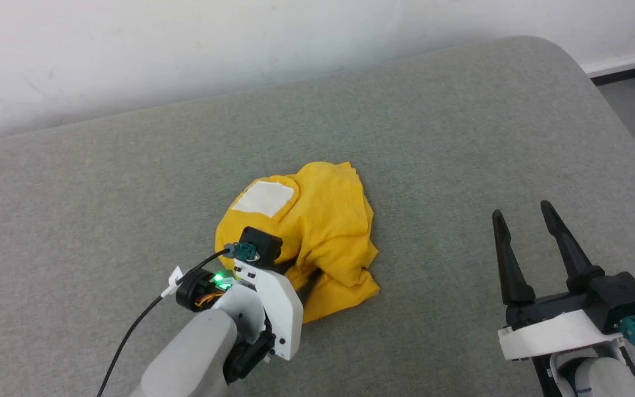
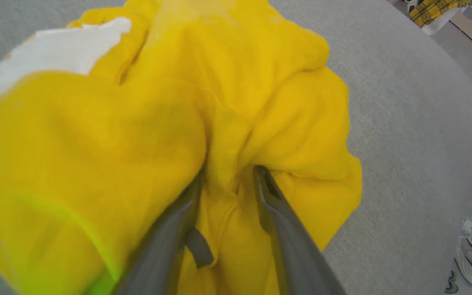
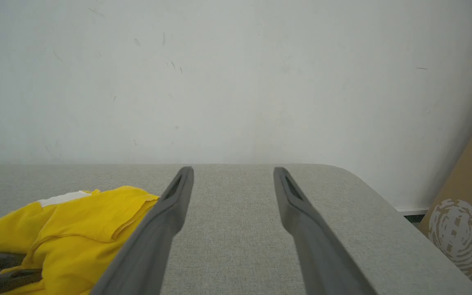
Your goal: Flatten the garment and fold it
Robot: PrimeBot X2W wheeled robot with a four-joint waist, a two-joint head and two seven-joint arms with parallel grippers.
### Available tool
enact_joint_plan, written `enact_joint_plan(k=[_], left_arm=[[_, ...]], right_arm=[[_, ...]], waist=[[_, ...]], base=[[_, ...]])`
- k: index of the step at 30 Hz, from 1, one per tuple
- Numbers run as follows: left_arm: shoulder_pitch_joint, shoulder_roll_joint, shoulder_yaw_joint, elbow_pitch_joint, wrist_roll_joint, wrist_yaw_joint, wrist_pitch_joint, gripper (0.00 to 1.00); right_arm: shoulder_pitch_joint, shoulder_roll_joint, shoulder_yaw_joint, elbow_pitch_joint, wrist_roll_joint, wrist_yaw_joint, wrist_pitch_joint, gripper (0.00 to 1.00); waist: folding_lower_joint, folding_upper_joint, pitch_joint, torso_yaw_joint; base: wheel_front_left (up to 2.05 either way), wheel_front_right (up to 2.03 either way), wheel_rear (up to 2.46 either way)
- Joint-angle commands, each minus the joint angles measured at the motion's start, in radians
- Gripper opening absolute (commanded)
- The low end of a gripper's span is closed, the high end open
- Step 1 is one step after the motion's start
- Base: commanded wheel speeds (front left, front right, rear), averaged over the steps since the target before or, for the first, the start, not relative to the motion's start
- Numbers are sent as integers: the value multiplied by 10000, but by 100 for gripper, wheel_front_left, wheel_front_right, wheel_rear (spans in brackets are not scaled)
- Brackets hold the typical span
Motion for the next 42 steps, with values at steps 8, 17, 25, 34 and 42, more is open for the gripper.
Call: enact_joint_plan(k=[8,17,25,34,42], left_arm=[[200,79,561,-917,-179,257,-1130,100],[1502,798,1904,-3288,-489,1270,-2489,100],[3119,1269,2603,-3872,-106,2119,-4068,100],[4773,1222,3299,-4253,895,2889,-4846,100],[5644,515,3911,-4881,2081,2599,-4859,100]], right_arm=[[213,26,-147,312,-115,-21,-46,100],[681,26,-384,502,-197,-21,-35,100],[1131,26,-257,489,-416,-21,56,100],[1238,26,-180,585,-292,-21,89,100],[1235,26,-94,814,-151,-21,75,100]], waist=[[-1,0,-1034,1117],[-1,0,-1933,2211],[-1,0,-2199,2722],[-1,0,-2192,2840],[-1,0,-2086,2919]], base=[[0,0,0],[0,0,0],[0,0,0],[0,0,0],[0,0,0]])
